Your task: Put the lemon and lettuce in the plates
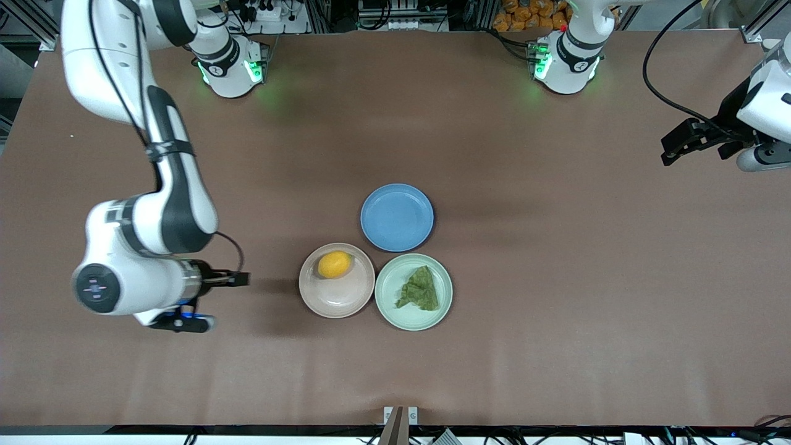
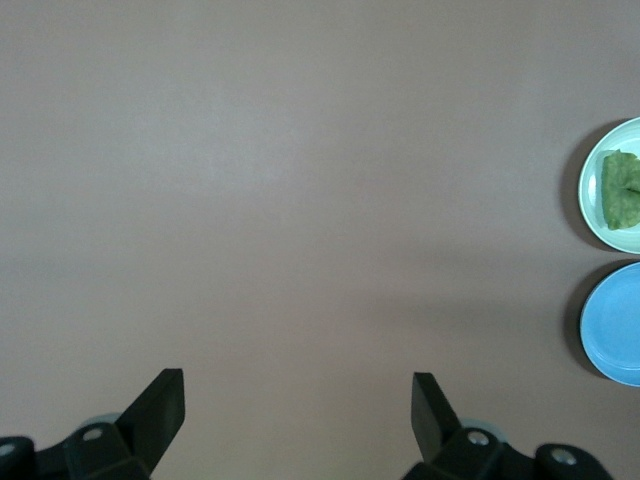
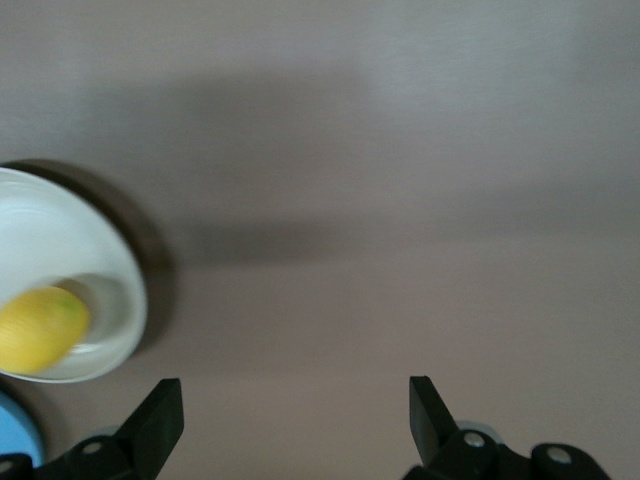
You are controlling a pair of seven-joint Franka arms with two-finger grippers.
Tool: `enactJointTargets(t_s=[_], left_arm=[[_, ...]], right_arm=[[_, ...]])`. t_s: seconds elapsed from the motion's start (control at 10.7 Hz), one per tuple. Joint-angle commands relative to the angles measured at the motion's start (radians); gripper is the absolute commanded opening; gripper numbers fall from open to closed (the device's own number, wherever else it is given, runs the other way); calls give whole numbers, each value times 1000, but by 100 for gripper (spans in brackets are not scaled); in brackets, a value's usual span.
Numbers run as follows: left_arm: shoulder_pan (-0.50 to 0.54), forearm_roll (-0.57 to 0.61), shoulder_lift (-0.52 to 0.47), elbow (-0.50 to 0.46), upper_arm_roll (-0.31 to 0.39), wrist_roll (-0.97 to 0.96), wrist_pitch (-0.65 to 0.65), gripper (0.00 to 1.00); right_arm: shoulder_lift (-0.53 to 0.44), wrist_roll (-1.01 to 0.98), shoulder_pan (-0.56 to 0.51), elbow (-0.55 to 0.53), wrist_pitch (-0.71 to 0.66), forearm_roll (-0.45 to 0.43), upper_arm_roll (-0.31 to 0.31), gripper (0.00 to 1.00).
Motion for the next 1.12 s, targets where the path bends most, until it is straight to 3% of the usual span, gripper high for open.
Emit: enactJointTargets(t_s=[0.0,0.19,1.03], left_arm=[[10,-28,-3,24,-3,36,-3,100],[10,-26,-3,33,-2,36,-3,100],[12,-18,3,35,3,36,-3,100]], right_arm=[[-71,-61,-35,-10,-50,-117,1,100],[-136,-62,-58,-10,-94,-169,1,100],[-386,-127,-151,-17,-283,-162,4,100]])
